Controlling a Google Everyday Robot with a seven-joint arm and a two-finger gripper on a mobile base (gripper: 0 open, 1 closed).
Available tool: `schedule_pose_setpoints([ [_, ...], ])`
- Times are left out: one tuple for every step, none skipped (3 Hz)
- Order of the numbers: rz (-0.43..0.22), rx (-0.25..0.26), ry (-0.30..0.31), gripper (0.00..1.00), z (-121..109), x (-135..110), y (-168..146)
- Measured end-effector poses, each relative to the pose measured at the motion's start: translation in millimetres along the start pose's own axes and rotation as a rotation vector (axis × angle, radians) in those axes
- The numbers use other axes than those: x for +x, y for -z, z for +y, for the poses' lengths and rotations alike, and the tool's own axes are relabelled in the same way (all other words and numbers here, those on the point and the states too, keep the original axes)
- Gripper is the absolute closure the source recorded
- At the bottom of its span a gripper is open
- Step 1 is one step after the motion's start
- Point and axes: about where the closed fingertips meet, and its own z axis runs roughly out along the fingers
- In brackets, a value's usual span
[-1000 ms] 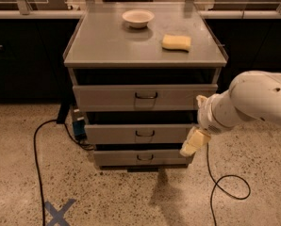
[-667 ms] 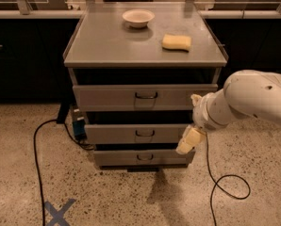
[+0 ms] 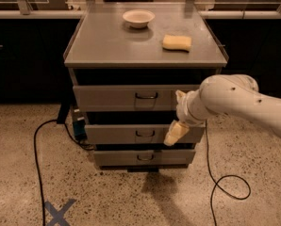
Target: Open top drawer
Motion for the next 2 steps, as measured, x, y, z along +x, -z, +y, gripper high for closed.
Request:
schedule_pose_setpoints([
  [0.005, 0.048, 0.02, 0.0, -15.6, -5.5, -34.0],
  [0.034, 0.109, -0.004, 0.0, -33.1, -2.8, -60.2],
])
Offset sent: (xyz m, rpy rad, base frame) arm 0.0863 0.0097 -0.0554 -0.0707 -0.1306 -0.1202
